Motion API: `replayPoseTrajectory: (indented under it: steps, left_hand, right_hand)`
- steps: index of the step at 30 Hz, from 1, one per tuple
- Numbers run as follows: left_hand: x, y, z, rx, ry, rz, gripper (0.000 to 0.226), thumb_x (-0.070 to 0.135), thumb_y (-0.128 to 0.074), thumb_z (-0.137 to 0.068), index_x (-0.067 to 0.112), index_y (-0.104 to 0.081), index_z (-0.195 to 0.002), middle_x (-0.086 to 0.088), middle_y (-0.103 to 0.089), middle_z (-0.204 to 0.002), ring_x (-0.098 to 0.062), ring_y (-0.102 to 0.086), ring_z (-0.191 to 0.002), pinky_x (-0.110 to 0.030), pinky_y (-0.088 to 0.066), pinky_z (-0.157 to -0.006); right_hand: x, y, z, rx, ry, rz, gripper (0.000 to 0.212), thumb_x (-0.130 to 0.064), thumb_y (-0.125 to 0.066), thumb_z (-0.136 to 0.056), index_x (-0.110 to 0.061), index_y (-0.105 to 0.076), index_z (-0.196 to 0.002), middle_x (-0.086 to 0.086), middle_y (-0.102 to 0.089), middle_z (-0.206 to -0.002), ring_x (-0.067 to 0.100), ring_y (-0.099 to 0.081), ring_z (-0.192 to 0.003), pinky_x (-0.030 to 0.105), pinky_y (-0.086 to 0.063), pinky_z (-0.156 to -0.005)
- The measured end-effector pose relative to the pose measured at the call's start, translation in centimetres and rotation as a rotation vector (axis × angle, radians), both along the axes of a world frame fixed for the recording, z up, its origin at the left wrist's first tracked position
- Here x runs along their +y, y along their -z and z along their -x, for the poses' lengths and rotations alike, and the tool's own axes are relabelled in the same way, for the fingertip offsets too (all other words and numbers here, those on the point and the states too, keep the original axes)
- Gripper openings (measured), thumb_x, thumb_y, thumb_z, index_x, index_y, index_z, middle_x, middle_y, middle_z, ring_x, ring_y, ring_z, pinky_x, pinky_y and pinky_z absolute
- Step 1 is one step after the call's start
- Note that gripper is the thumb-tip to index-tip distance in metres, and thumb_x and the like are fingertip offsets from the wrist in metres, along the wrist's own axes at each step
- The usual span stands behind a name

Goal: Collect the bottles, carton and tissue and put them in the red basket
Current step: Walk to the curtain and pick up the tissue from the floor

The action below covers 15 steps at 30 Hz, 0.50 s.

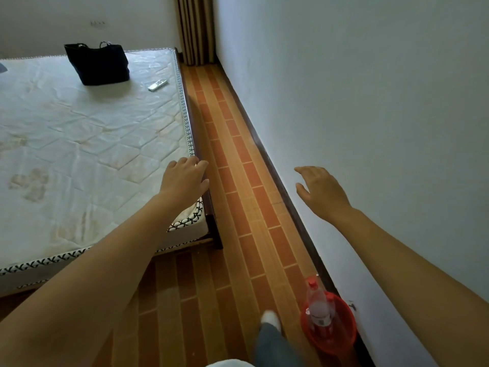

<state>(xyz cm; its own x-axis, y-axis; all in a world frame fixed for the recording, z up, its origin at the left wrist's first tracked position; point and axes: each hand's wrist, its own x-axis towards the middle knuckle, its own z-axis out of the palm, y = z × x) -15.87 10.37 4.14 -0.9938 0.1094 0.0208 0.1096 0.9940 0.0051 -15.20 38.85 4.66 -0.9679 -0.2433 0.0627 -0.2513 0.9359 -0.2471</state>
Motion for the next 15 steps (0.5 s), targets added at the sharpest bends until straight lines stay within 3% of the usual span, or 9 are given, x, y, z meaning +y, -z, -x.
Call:
replayPoseTrajectory:
  steps: [6, 15]
  left_hand:
    - [0.9, 1.3, 9.4, -0.017, -0.018, 0.0, 0.04, 0.029, -0.048, -0.091, 0.012, -0.05, -0.127, -0.011, -0.053, -0.13, -0.03, -0.049, -0.12, -0.041, -0.037, -0.099]
    - [3.6, 1.5, 27.8, -0.001, -0.134, -0.07, 0.042, 0.029, -0.048, -0.092, 0.012, -0.048, -0.13, -0.011, -0.053, -0.131, -0.029, -0.05, -0.12, -0.042, -0.038, -0.098]
  right_hand:
    - [0.6, 1.4, 10.0, -0.015, -0.03, -0.006, 0.039, -0.023, -0.045, -0.094, -0.01, -0.044, -0.131, 0.011, -0.052, -0.133, 0.027, -0.048, -0.122, 0.035, -0.04, -0.101]
    - [2.0, 1.6, 31.1, -0.044, -0.143, -0.021, 0.039, -0.025, -0.044, -0.094, -0.011, -0.045, -0.131, 0.009, -0.052, -0.133, 0.025, -0.048, -0.122, 0.033, -0.039, -0.101]
